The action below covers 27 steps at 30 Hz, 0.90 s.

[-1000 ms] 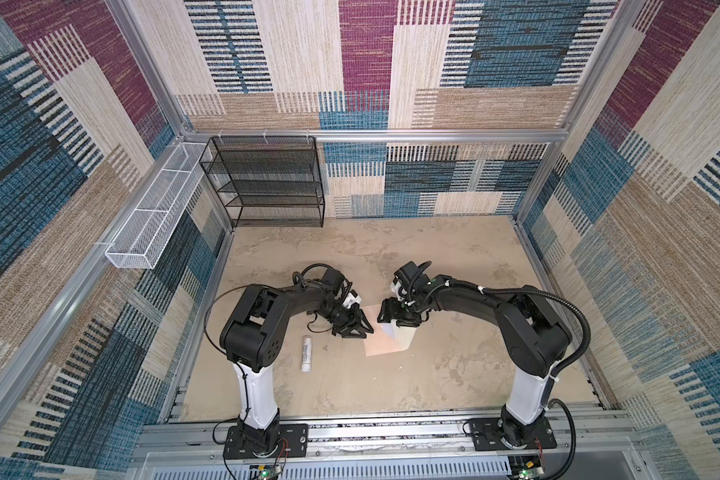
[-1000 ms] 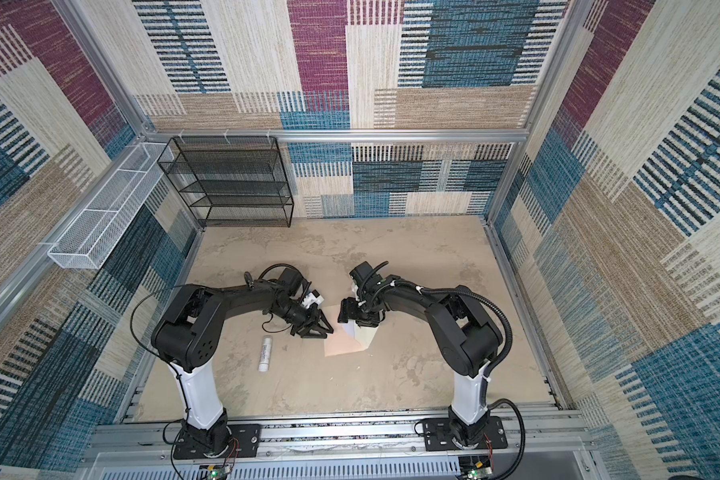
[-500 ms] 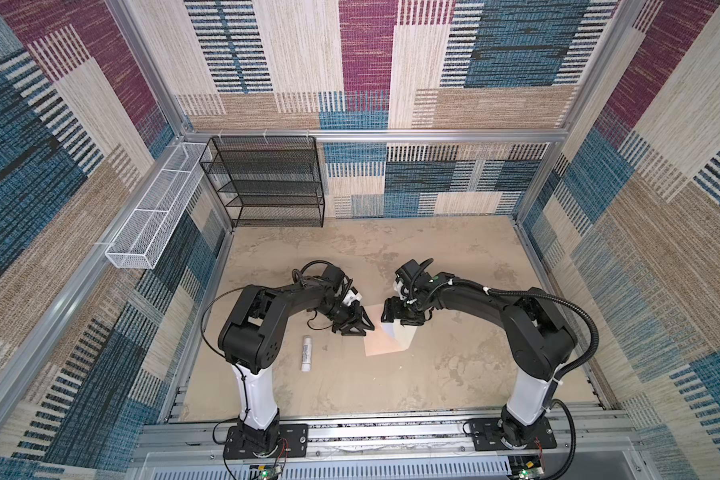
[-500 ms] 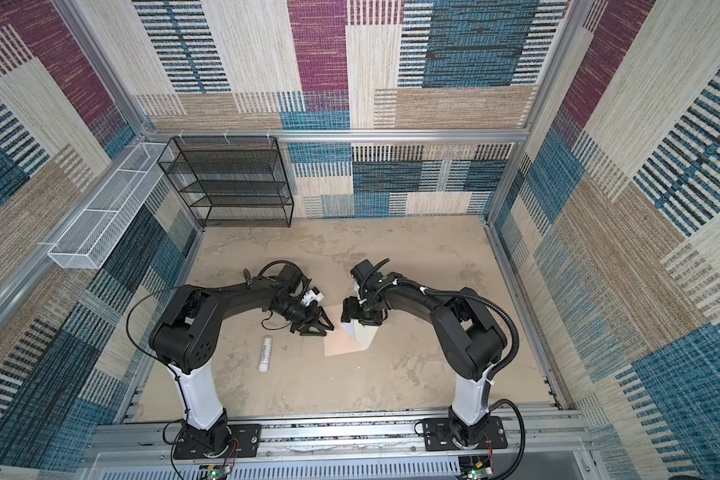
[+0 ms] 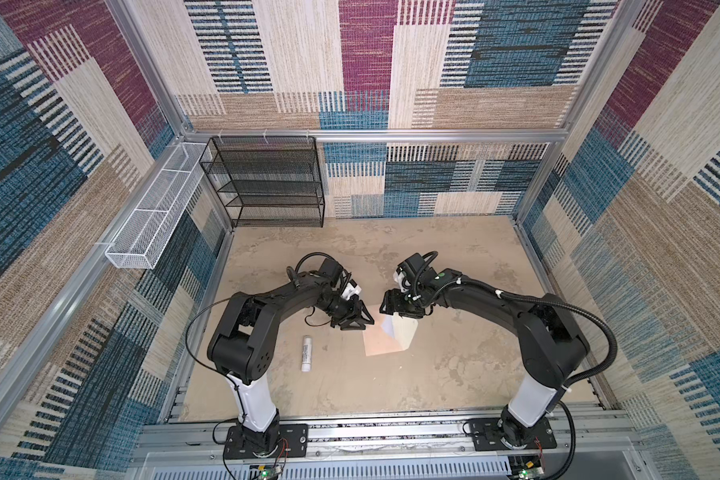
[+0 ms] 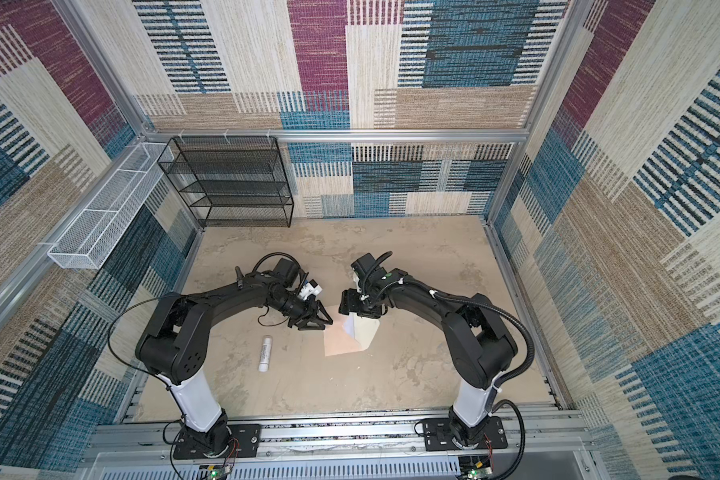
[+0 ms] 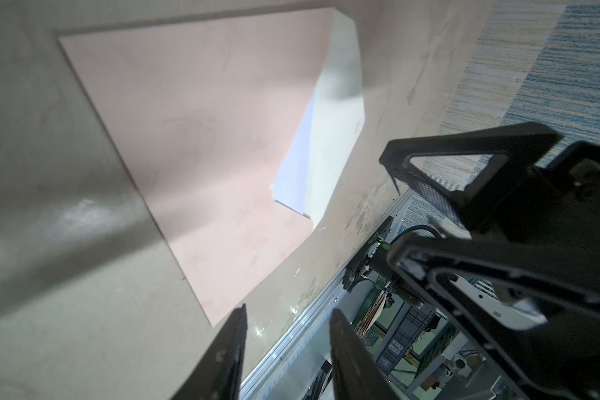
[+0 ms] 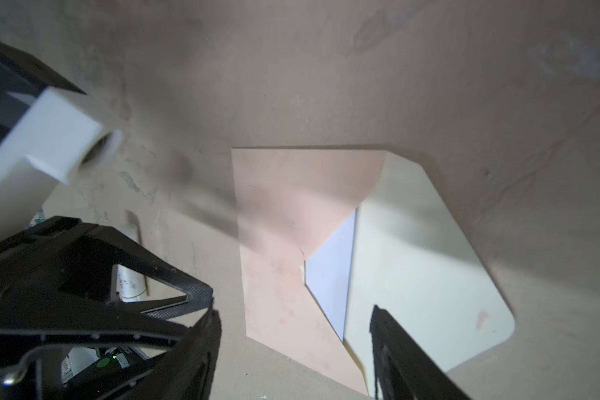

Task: Place the letter into the envelope and seal it
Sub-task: 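Lift both grippers away from the pink envelope, then lower the left gripper over the white glue stick and grasp it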

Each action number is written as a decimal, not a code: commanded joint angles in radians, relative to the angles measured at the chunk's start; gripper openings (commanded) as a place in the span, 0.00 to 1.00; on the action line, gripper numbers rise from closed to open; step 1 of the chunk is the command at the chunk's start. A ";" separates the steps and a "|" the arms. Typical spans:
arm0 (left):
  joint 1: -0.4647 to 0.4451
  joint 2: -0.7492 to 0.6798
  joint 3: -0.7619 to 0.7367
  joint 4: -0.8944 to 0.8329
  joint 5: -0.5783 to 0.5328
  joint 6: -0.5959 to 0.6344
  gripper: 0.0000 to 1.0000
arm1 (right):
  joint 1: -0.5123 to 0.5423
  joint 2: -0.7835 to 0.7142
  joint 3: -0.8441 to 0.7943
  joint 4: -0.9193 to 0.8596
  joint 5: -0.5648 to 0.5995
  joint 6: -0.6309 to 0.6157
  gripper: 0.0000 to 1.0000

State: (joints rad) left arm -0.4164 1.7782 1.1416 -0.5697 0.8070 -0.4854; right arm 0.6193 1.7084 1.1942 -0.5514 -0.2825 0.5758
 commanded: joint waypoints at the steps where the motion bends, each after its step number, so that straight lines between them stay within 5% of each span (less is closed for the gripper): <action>1: 0.002 -0.069 0.031 -0.093 -0.055 0.041 0.43 | -0.003 -0.087 -0.049 0.090 0.073 -0.032 0.72; 9: 0.004 -0.266 0.096 -0.316 -0.322 0.062 0.44 | -0.007 -0.336 -0.245 0.330 0.145 -0.168 0.72; 15: 0.003 -0.405 0.046 -0.413 -0.539 -0.043 0.47 | -0.007 -0.446 -0.317 0.412 0.079 -0.322 0.72; 22: 0.004 -0.545 -0.079 -0.473 -0.687 -0.209 0.52 | -0.007 -0.628 -0.485 0.580 -0.071 -0.452 0.70; 27: 0.004 -0.552 -0.101 -0.552 -0.738 -0.211 0.58 | -0.006 -0.733 -0.582 0.627 -0.065 -0.461 0.69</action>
State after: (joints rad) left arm -0.4145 1.2221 1.0409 -1.0512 0.1413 -0.6624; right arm 0.6113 1.0065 0.6376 -0.0196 -0.3260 0.1474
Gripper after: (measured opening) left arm 0.575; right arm 0.687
